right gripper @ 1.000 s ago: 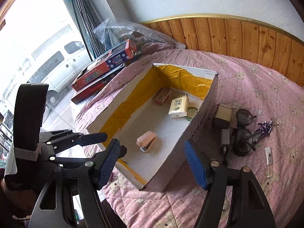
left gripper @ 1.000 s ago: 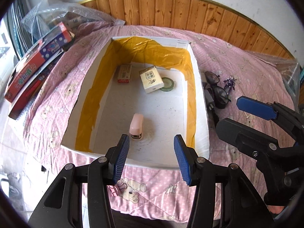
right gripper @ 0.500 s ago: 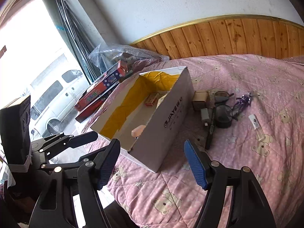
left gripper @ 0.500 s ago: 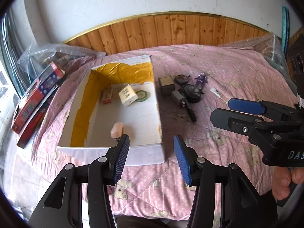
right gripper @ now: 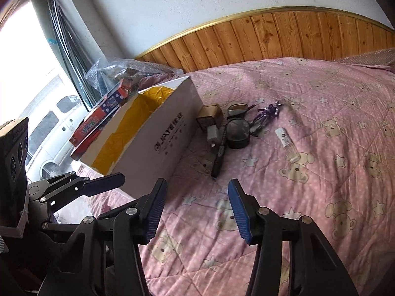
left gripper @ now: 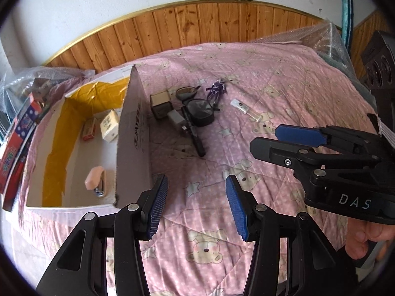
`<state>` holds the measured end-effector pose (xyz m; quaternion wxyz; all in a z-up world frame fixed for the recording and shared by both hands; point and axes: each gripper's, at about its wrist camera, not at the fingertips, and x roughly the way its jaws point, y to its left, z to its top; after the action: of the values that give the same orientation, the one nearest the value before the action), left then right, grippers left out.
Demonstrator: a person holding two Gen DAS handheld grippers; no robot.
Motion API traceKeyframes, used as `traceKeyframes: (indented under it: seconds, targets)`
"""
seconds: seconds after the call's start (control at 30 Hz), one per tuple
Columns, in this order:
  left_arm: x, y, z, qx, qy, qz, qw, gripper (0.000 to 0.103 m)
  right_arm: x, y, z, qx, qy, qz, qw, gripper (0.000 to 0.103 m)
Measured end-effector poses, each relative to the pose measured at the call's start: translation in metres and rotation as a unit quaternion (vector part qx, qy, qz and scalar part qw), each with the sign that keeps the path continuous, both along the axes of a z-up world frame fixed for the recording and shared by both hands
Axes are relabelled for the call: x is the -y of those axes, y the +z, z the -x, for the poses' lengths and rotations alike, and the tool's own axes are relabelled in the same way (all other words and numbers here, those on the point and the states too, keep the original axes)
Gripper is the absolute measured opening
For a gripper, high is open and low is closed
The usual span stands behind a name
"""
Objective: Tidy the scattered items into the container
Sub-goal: 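Withdraw both tools from the box back toward the remaining items, then grasp the black marker with the left tool while the right tool grasps the white lip-gloss tube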
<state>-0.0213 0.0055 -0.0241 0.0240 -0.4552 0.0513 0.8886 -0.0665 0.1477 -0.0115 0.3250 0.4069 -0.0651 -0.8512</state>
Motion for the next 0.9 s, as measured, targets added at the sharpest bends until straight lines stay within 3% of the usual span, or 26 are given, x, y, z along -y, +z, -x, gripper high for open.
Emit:
traceKeyframes:
  seconds: [0.13,0.37,0.6,0.7,0.73,0.77,0.8,0.83,0.9]
  targets:
    - [0.001,-0.019,0.038,0.023,0.026,-0.053,0.998,0.052,-0.012,-0.017,0.034,0.007,-0.03,-0.037,0.999,0.044]
    - [0.002,-0.055,0.102,0.046,0.072,-0.092,0.9921,0.052,-0.019,-0.048,0.104,0.01,-0.057,-0.09,0.994,0.042]
    - [0.024,-0.108,0.146,0.091,0.134,-0.122,0.9792,0.051,0.003,-0.087,0.151,0.015,-0.027,-0.159,0.987,0.042]
    - [0.025,-0.111,0.152,0.073,0.128,-0.118,0.9821,0.051,0.011,-0.102,0.157,0.009,-0.011,-0.18,0.984,0.04]
    - [0.026,-0.112,0.154,0.07,0.127,-0.118,0.9824,0.051,0.013,-0.102,0.157,0.001,-0.009,-0.187,0.982,0.035]
    - [0.027,-0.112,0.155,0.065,0.126,-0.121,0.9824,0.047,0.013,-0.102,0.158,-0.002,-0.01,-0.191,0.981,0.026]
    - [0.027,-0.113,0.156,0.063,0.127,-0.116,0.983,0.023,0.011,-0.102,0.161,0.0,-0.014,-0.189,0.982,0.021]
    - [0.027,-0.113,0.156,0.062,0.129,-0.105,0.984,0.021,0.008,-0.101,0.163,0.008,-0.018,-0.178,0.984,0.02]
    - [0.031,-0.111,0.153,0.06,0.125,-0.121,0.9829,0.017,0.001,-0.099,0.163,0.02,-0.027,-0.165,0.986,0.02]
